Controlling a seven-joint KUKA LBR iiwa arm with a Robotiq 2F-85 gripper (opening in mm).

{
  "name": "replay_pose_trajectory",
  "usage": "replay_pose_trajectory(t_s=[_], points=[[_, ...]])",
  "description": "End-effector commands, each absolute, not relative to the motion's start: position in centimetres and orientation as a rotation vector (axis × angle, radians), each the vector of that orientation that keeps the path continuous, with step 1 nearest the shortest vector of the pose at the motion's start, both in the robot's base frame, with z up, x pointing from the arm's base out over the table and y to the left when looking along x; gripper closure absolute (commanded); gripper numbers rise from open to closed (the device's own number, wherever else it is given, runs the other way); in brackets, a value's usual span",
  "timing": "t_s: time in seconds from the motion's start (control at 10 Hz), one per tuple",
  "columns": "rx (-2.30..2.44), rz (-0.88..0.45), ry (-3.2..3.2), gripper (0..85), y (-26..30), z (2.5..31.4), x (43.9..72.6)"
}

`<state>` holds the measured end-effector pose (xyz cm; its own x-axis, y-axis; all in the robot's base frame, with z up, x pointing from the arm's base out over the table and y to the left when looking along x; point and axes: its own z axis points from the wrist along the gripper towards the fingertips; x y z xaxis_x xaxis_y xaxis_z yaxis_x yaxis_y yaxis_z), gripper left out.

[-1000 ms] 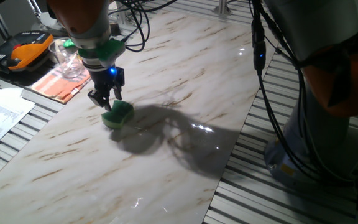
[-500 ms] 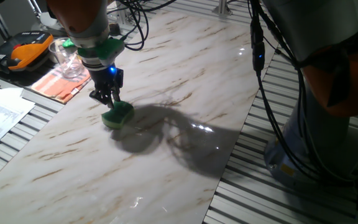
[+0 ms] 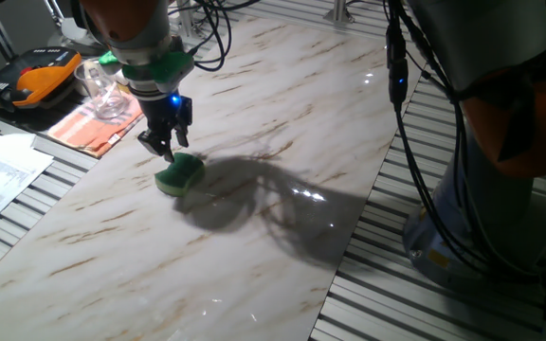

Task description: Clean the tabletop with a sponge

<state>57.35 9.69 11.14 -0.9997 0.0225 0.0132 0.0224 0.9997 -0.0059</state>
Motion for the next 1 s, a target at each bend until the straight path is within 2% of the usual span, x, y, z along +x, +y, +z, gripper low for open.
replay_pose_trajectory(t_s=[0.0, 0.3, 0.5, 0.9], points=[[-0.035, 0.009, -3.128, 51.0, 9.71, 11.26, 57.29], [-0.023, 0.012, -3.122, 51.0, 9.69, 11.51, 57.13], [0.015, -0.021, -3.104, 85.0, 9.45, 11.66, 57.08], [0.025, -0.007, -3.116, 85.0, 9.63, 11.84, 57.10]])
